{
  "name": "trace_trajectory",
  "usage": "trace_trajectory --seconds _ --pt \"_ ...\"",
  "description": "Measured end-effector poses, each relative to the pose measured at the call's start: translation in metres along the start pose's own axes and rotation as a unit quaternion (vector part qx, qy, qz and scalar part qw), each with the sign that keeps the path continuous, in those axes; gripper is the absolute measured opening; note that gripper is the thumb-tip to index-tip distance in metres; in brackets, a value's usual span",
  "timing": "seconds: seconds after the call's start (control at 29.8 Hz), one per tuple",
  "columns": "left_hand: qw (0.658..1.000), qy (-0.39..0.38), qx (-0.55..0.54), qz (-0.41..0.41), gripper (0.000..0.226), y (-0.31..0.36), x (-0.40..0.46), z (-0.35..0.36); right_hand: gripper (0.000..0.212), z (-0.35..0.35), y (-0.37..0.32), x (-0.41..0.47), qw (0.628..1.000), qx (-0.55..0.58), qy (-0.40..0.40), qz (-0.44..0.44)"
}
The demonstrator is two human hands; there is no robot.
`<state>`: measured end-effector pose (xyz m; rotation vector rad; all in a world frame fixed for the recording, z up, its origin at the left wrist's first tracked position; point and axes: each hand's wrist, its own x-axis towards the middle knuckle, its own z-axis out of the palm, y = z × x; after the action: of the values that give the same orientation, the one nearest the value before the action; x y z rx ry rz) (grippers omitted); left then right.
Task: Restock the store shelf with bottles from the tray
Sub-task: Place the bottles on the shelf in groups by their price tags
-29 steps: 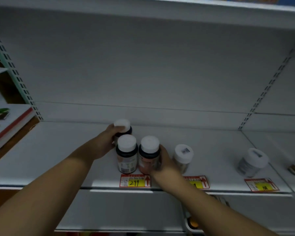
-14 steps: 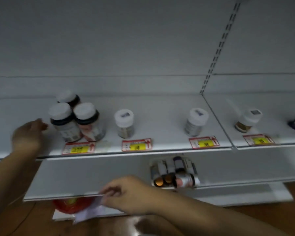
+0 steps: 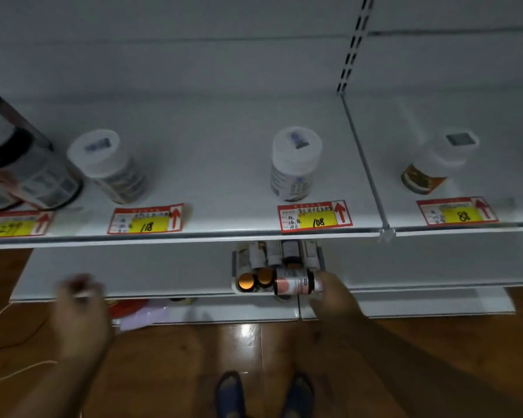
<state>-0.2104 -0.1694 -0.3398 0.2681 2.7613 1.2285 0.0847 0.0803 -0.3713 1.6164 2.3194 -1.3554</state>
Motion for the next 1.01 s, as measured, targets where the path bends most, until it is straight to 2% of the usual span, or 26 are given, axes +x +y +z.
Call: trace_trajectory --seconds 0.03,0.1,0.17,0.2,0.3,0.37,0.54,0.64,0.74,0.87,1.01 --pt "0.996 -0.075 0.029 0.039 0.013 0.004 -0.017 0.020 0.047 0.000 0.010 0.010 1.000 -0.014 0.000 -0.002" --pt "0.966 -0.217 0.084 0.113 0.015 0.012 -0.043 0.067 0.068 0.004 0.031 0.032 0.997 -0.067 -0.037 -0.004" --pt "0.924 -0.308 0.127 0.187 0.014 0.018 -0.056 0.121 0.081 0.008 0.050 0.052 0.992 -0.098 -0.076 -0.002" --pt "0.898 -0.338 0.157 0.233 0.016 0.023 -0.057 0.145 0.081 0.011 0.058 0.061 0.992 -0.094 -0.084 -0.007" --pt "0.834 -0.351 0.222 0.364 0.027 0.032 -0.054 0.206 0.069 0.021 0.078 0.081 0.993 -0.069 -0.089 -0.032" --pt "0.805 -0.362 0.259 0.393 0.035 0.031 -0.060 0.233 0.064 0.024 0.088 0.088 0.996 -0.026 -0.082 -0.025" --pt "0.798 -0.331 0.289 0.412 0.044 0.024 -0.064 0.259 0.062 0.029 0.100 0.098 0.994 0.039 -0.096 -0.027" --pt "0.800 -0.345 0.276 0.406 0.034 0.024 -0.061 0.258 0.054 0.024 0.094 0.094 0.992 0.084 -0.094 -0.015" --pt "0.808 -0.353 0.216 0.419 0.026 0.033 -0.058 0.238 0.048 0.013 0.077 0.071 0.990 0.123 -0.071 -0.009" --pt "0.810 -0.347 0.181 0.436 0.032 0.067 -0.057 0.177 0.044 -0.016 0.027 0.022 0.995 0.036 -0.057 -0.068" --pt "0.818 -0.360 0.161 0.420 0.038 0.108 -0.056 0.087 0.055 -0.052 -0.046 -0.031 0.986 -0.054 -0.012 -0.160"
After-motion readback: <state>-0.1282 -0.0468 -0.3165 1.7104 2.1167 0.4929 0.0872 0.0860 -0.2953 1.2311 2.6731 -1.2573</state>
